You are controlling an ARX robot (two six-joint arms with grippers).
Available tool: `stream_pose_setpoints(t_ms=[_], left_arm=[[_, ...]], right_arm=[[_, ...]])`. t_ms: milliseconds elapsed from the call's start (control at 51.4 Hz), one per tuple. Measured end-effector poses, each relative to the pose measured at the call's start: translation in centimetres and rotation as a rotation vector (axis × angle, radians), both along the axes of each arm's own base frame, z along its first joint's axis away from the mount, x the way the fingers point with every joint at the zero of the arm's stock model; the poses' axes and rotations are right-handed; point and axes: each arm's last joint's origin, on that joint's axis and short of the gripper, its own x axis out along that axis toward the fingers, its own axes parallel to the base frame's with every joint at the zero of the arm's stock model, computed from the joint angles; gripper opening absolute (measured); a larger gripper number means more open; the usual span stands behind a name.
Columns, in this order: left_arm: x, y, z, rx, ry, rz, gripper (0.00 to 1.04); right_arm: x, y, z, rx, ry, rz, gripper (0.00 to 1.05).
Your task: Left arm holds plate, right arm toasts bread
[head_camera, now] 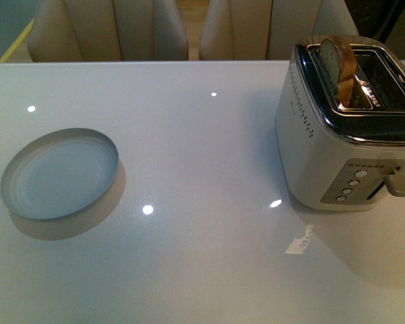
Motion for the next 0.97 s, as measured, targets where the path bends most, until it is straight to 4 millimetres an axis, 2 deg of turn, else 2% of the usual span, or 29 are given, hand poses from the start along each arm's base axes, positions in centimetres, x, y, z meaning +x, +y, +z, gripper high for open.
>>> stream_pose_setpoints(t_ms=[97,350,486,525,973], left_arm=[[0.0,0.0,0.0,0.0,0.0,0.0,0.15],[0.0,0.0,0.0,0.001,0.0,0.0,0.59],[0.0,0.0,0.0,0.001,0.0,0.0,0.93],[0.0,0.0,0.0,0.001,0.0,0.0,0.99],[0.0,0.0,0.0,0.002,0.0,0.0,0.97]], right_arm=[[0.0,0.0,0.0,0.0,0.0,0.0,0.96],[0.0,0.0,0.0,0.0,0.0,0.0,0.96],[0.0,0.0,0.0,0.0,0.0,0.0,0.96],[0.0,0.0,0.0,0.0,0.0,0.0,0.96],[0.0,0.0,0.0,0.0,0.0,0.0,0.96]])
